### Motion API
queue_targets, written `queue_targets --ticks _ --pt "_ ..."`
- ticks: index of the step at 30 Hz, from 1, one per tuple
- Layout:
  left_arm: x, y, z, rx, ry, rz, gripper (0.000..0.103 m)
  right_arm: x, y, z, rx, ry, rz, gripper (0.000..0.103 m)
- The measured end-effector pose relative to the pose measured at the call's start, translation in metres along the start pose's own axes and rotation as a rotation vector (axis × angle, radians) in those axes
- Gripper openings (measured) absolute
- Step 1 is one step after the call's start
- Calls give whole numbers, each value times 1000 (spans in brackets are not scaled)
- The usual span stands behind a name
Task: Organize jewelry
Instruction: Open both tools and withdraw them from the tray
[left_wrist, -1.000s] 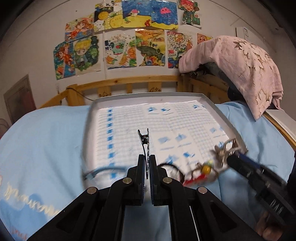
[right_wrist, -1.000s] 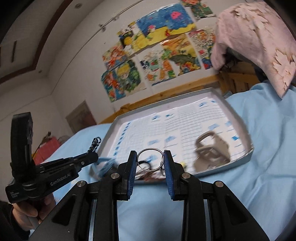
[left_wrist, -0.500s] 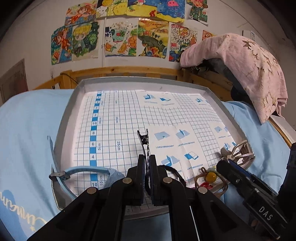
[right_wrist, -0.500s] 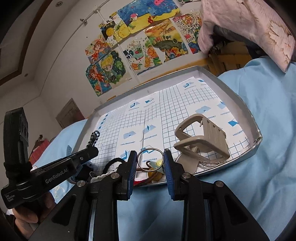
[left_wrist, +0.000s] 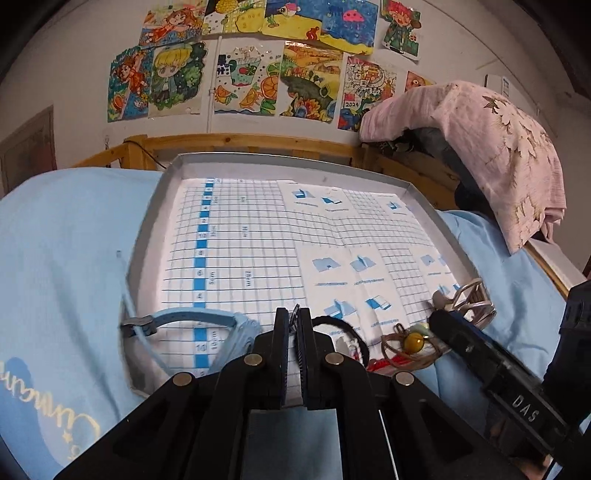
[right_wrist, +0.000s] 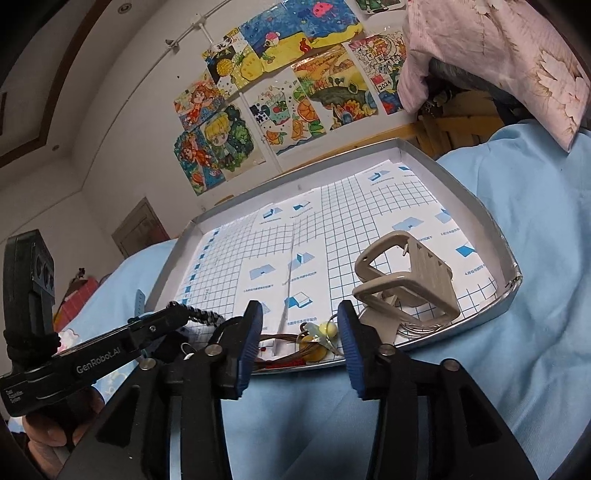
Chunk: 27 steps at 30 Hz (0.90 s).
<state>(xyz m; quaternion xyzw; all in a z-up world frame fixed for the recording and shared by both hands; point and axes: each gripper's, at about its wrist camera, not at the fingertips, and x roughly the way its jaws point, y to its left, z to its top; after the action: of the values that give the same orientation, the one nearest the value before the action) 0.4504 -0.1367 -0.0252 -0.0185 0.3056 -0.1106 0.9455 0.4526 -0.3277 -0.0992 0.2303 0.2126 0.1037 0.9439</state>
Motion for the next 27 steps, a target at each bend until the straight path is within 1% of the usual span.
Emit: queue_targets --ticks 3,5,7,11,12,14,15,16,18,20,21,22,23,24,25,27 --pt "-12 2 -2 -1 -18 3 5 -6 -2 0 7 -20 11 46" --pt "-20 4 -3 -1 -26 2 5 -13 0 0 1 -41 30 53" --pt "-27 5 -4 0 -30 -1 5 -19 3 0 -13 -55 40 56" --pt "-47 11 -6 -15 -46 -5 5 -34 15 1 -71 -76 20 62" --pt "-52 14 -7 -22 -49 -11 8 -39 19 1 -84 -84 12 63" --pt "-67 17 -10 -32 -61 -15 26 -50 24 1 -103 -105 -5 72" --pt "-73 17 -12 -33 -73 -8 44 -56 27 1 -117 -118 -11 75" --pt "-84 18 -15 -27 -104 12 66 -64 31 1 -136 -131 -15 81" --pt "-102 18 -19 -14 -159 43 81 -80 38 1 -172 -152 -23 88" --pt "-122 18 -26 -10 -188 50 82 -95 43 2 -186 -167 -23 90" --pt "-131 18 -29 -11 -194 51 86 -106 45 3 -185 -179 -18 91" --pt "-138 18 -31 -12 -205 55 93 -112 46 4 -183 -189 -20 96" --pt "-150 18 -37 -14 -231 68 98 -123 48 4 -176 -210 -27 102" --pt "-161 19 -43 -17 -258 79 103 -133 49 3 -170 -226 -25 102" --pt "-174 20 -50 -23 -291 86 103 -142 50 2 -165 -242 -21 102" --pt "-190 22 -59 -40 -310 82 103 -158 51 -2 -161 -264 -22 102"
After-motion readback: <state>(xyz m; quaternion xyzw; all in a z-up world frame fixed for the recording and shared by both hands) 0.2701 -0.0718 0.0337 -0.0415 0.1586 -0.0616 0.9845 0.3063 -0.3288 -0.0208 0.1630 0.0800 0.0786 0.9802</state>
